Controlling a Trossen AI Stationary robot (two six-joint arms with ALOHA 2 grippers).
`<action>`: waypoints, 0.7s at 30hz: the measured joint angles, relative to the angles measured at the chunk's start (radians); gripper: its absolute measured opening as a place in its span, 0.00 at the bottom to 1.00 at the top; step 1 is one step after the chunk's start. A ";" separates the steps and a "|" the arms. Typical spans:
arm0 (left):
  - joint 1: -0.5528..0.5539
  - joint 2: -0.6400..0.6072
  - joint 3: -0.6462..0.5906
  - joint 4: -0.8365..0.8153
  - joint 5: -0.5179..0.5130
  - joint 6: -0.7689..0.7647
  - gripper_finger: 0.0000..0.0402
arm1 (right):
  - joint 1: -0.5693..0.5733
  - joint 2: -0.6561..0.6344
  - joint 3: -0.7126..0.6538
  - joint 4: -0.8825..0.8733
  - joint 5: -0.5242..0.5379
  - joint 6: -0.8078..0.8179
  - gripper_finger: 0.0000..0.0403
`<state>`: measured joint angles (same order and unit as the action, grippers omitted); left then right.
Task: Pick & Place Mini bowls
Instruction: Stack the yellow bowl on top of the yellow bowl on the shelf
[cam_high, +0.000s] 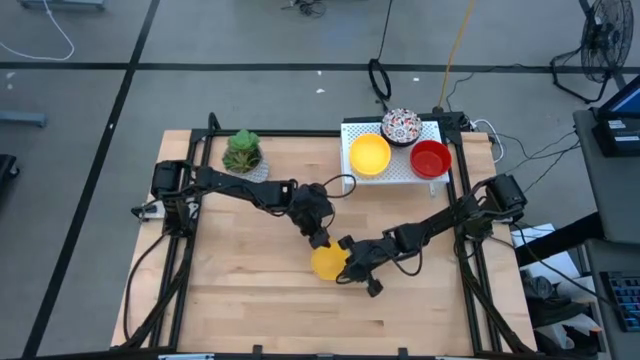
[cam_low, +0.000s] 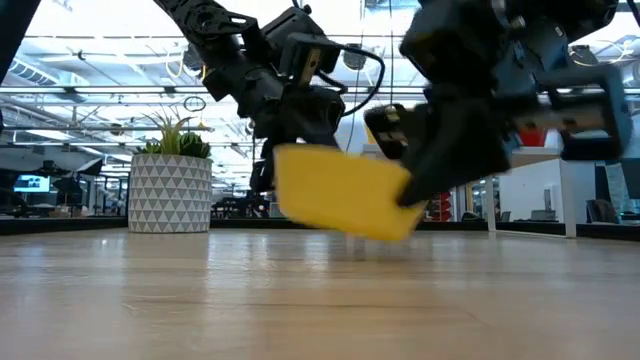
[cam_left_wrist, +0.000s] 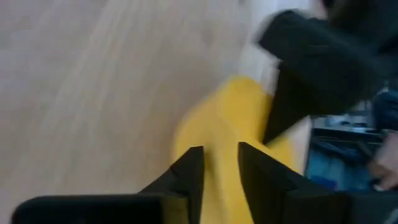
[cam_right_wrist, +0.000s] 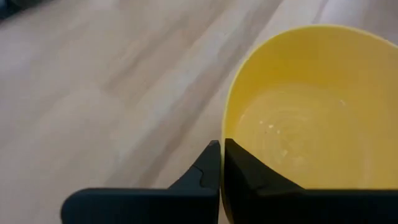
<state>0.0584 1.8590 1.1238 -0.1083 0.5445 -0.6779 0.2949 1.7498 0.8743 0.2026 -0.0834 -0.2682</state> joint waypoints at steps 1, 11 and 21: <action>0.000 -0.001 0.001 0.006 0.015 -0.012 0.27 | 0.001 0.001 0.000 -0.014 -0.001 0.003 0.00; 0.026 -0.119 0.003 -0.030 0.012 0.026 0.51 | 0.030 -0.142 -0.003 -0.180 0.085 0.030 0.00; 0.008 -0.384 0.002 -0.246 -0.308 0.073 0.46 | 0.088 -0.562 0.000 -0.362 0.319 0.093 0.00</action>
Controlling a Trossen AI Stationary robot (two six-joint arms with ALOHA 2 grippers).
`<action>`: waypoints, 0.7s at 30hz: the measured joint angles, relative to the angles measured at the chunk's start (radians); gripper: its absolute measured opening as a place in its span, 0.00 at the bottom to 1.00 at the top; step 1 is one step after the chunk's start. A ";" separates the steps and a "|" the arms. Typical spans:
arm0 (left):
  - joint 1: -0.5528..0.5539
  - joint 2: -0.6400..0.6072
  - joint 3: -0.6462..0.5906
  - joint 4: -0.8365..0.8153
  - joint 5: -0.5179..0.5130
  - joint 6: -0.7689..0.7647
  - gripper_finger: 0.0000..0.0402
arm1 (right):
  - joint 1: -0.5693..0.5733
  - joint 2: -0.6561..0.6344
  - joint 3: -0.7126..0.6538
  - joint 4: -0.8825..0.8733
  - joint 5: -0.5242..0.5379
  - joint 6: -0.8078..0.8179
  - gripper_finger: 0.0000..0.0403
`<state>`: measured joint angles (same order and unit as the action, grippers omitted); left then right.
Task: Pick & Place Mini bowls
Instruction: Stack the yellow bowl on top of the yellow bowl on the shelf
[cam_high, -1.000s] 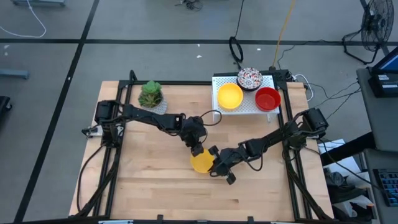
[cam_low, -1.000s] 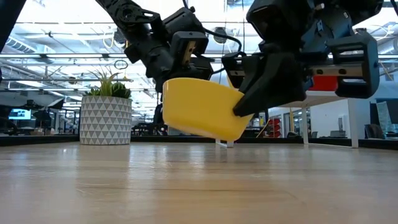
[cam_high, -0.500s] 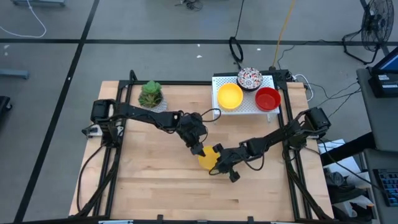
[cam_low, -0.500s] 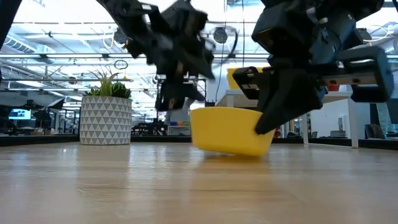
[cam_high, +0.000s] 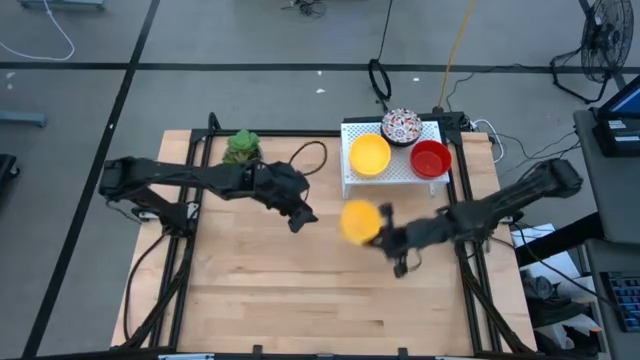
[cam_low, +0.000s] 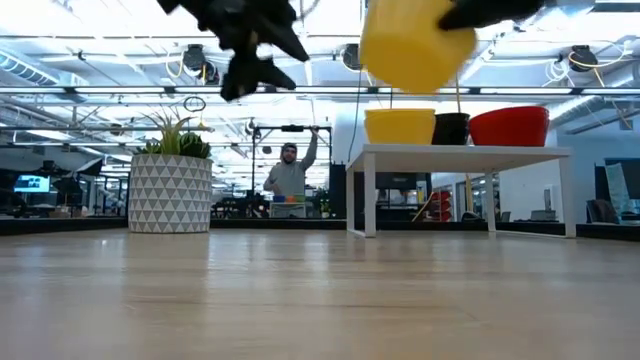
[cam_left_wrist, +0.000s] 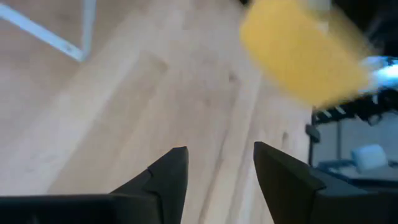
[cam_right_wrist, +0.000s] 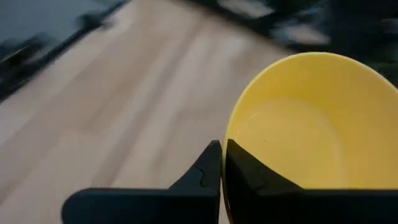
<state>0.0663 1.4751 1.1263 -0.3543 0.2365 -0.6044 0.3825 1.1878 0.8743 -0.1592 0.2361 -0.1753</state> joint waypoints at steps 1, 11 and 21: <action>-0.010 -0.015 0.000 -0.007 -0.031 0.000 0.45 | -0.013 -0.040 0.003 -0.006 0.043 -0.005 0.00; -0.089 -0.049 -0.002 -0.048 -0.133 -0.011 0.42 | -0.437 -0.130 0.168 -0.160 0.091 -0.088 0.00; -0.122 -0.047 -0.003 -0.069 -0.160 -0.010 0.42 | -0.674 -0.038 0.169 -0.166 -0.061 -0.056 0.00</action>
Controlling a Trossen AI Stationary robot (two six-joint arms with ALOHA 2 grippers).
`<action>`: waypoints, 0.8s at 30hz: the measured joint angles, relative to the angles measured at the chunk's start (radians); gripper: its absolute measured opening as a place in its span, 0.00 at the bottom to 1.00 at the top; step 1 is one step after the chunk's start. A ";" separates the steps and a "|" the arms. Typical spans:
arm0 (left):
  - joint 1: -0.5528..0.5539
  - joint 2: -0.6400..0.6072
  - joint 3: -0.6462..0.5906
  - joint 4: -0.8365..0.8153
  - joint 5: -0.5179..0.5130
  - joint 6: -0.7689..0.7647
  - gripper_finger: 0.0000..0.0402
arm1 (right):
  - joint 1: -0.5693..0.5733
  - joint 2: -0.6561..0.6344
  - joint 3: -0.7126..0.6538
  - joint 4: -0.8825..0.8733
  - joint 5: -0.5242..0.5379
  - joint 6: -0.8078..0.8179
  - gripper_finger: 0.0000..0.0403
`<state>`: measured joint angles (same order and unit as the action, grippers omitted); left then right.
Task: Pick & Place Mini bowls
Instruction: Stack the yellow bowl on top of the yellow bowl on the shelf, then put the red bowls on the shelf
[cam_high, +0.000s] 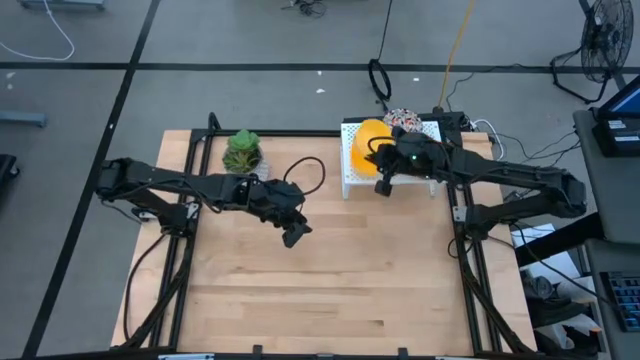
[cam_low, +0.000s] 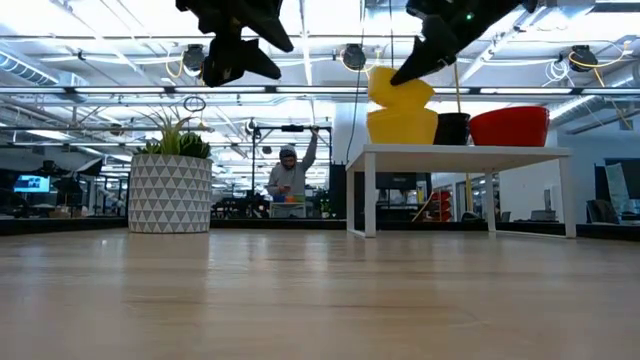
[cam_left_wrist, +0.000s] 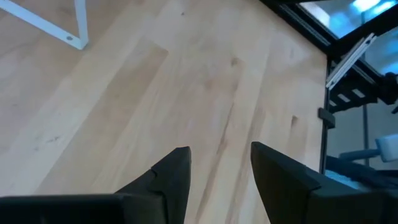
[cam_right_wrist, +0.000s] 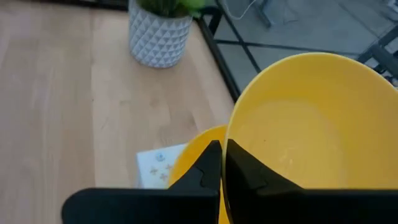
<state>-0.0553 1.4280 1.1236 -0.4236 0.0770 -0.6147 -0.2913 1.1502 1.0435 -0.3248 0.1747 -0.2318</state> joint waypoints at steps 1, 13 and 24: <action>0.000 -0.001 0.000 0.003 0.000 0.000 0.42 | 0.000 0.008 0.000 -0.001 -0.002 -0.001 0.00; 0.000 -0.002 0.000 -0.002 0.001 0.013 0.42 | 0.005 0.039 0.000 -0.041 -0.075 0.045 0.05; 0.003 -0.023 0.000 -0.031 0.002 0.019 0.42 | 0.005 -0.025 0.000 -0.047 -0.070 0.057 0.41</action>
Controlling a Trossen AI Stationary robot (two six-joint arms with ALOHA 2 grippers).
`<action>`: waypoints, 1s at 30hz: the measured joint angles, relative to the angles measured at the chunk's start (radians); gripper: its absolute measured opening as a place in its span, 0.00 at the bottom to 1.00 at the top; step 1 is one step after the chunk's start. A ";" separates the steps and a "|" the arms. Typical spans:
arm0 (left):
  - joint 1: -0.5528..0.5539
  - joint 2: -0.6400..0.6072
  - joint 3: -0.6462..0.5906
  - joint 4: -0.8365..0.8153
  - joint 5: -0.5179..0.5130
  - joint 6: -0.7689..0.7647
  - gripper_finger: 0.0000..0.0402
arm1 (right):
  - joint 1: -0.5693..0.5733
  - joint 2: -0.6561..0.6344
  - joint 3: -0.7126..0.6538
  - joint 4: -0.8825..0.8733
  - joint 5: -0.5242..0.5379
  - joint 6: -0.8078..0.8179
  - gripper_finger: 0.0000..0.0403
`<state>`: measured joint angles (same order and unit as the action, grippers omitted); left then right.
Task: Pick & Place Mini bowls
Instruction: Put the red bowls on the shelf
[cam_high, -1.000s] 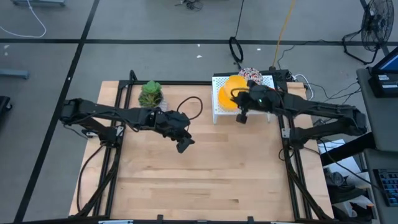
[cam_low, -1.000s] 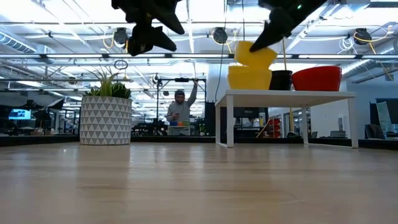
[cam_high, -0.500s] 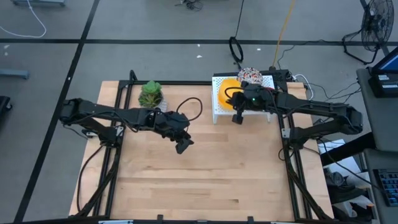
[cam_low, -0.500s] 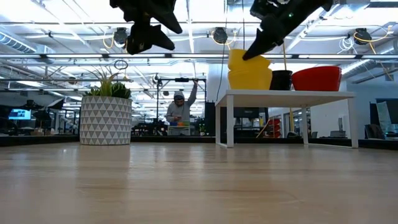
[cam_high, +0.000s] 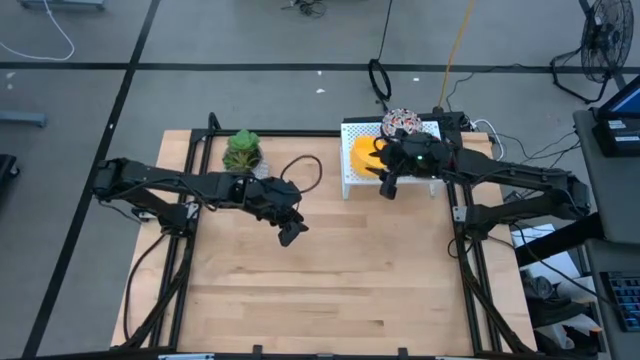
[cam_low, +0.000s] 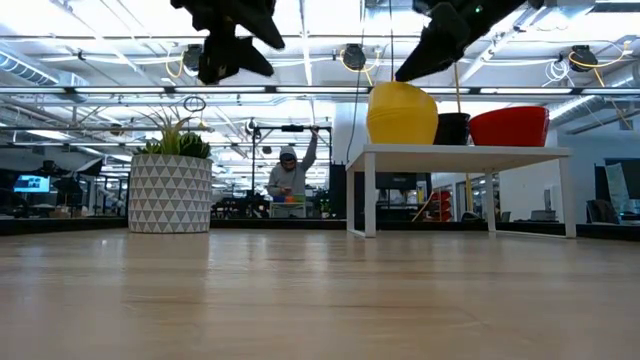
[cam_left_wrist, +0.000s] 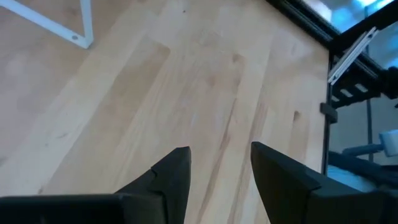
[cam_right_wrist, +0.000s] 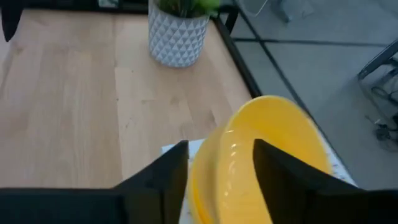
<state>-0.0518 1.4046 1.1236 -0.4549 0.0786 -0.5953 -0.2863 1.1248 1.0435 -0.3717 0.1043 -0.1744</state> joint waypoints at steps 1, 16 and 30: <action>0.004 -0.007 0.000 -0.004 0.001 0.004 0.42 | 0.000 -0.015 0.000 0.000 0.003 -0.001 0.44; -0.041 -0.337 0.001 -0.178 -0.202 0.074 0.42 | 0.066 -0.323 0.000 -0.006 -0.029 0.062 0.49; -0.402 -0.576 -0.001 -0.410 -0.742 -0.073 0.42 | 0.152 -0.607 -0.201 0.012 0.004 0.190 0.48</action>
<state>-0.4539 0.8290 1.1229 -0.8651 -0.6638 -0.6681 -0.1345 0.5182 0.8427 -0.3600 0.1078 0.0155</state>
